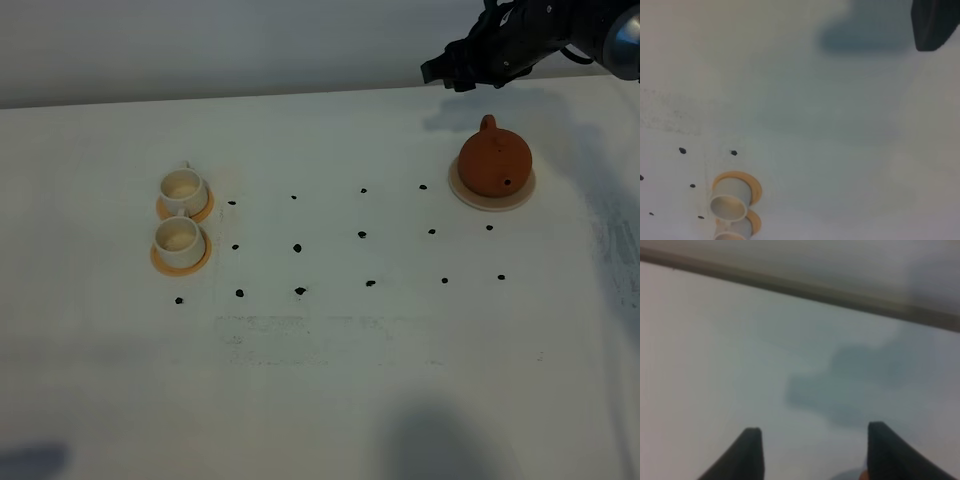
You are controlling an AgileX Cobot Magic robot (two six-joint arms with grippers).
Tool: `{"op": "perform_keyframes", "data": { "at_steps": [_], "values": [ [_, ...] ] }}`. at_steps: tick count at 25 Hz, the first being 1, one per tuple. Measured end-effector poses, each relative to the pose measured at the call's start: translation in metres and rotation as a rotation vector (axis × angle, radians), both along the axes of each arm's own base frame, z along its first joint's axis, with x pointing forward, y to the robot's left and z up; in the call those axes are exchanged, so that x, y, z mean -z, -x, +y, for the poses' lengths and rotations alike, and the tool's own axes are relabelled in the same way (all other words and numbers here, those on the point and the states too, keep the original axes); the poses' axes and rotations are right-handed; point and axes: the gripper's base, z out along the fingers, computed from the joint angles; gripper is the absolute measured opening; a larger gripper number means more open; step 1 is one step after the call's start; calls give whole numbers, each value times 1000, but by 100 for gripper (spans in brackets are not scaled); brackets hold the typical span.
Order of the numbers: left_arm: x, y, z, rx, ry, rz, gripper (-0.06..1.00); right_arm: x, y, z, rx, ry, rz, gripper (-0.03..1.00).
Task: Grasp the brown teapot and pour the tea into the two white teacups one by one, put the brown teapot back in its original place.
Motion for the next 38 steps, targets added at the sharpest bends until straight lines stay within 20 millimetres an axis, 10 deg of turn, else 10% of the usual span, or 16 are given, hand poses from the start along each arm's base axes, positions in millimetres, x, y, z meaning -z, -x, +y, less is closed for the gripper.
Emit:
{"op": "perform_keyframes", "data": {
  "at_steps": [38],
  "values": [
    [0,0,0,0,0,0,32,31,-5,-35,32,85,86,45]
  ]
}}
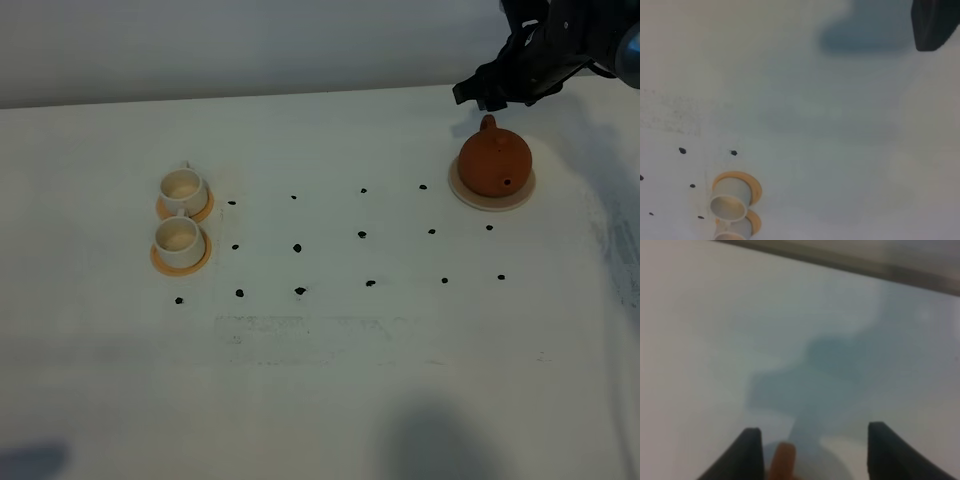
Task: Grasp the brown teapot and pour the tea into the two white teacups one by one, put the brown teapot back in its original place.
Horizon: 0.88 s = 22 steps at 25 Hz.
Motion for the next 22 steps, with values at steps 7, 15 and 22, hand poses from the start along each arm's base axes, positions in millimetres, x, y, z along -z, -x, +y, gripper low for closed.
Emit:
{"op": "perform_keyframes", "data": {
  "at_steps": [7,15,22],
  "values": [
    [0,0,0,0,0,0,32,2,0,0,-2,7,3,45],
    [0,0,0,0,0,0,32,16,-1,2,-7,8,33,45],
    [0,0,0,0,0,0,32,17,-1,2,-25,50,30,45]
  ]
}}
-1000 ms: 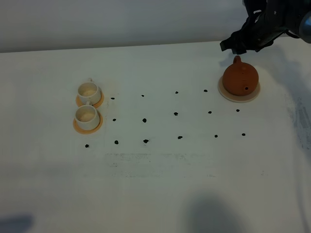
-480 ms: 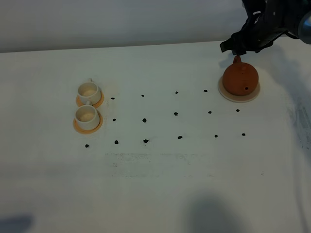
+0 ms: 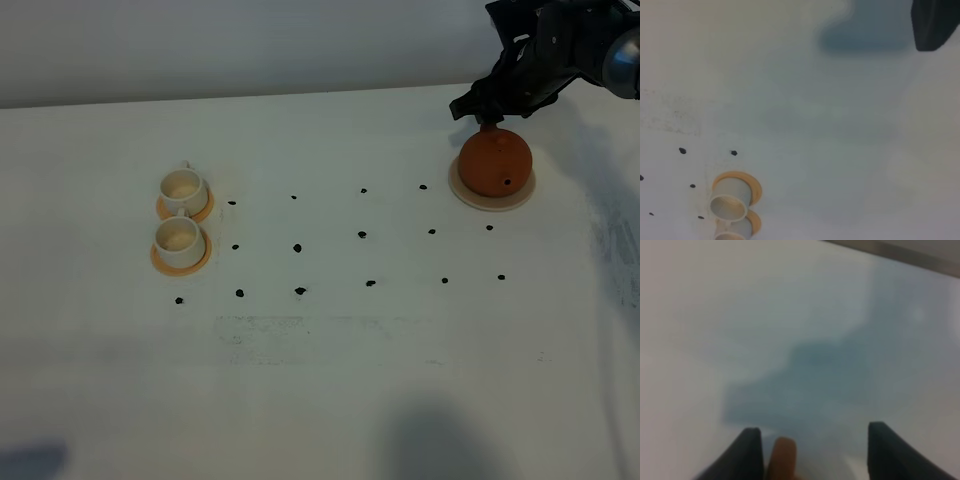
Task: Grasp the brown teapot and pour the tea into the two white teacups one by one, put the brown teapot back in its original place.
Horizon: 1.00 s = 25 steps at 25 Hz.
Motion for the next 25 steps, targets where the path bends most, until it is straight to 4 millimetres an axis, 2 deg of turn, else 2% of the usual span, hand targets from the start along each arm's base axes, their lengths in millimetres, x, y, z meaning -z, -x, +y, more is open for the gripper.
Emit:
{"op": "perform_keyframes", "data": {
  "at_steps": [25],
  "values": [
    [0,0,0,0,0,0,32,0,1,-7,-30,97,19,45]
  ]
}}
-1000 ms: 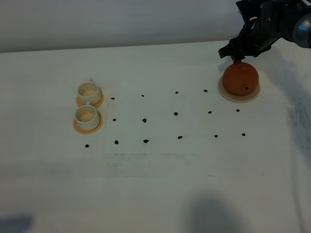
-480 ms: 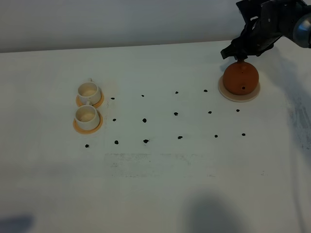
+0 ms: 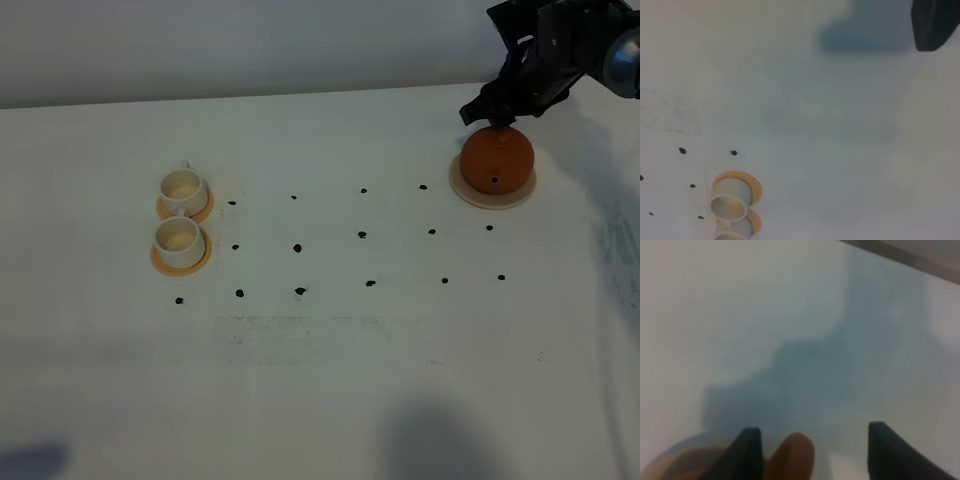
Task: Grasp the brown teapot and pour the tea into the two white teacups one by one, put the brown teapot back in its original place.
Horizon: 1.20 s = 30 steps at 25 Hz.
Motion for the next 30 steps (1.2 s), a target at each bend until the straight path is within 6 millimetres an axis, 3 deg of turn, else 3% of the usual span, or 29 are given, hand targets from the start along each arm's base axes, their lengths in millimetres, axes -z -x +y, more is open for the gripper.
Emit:
{"op": "perform_keyframes", "data": {
  "at_steps": [15,30],
  "values": [
    [0,0,0,0,0,0,32,0,0,-6,-25,87,7,45],
    [0,0,0,0,0,0,32,-3,3,1,-81,203,31,45]
  ]
}}
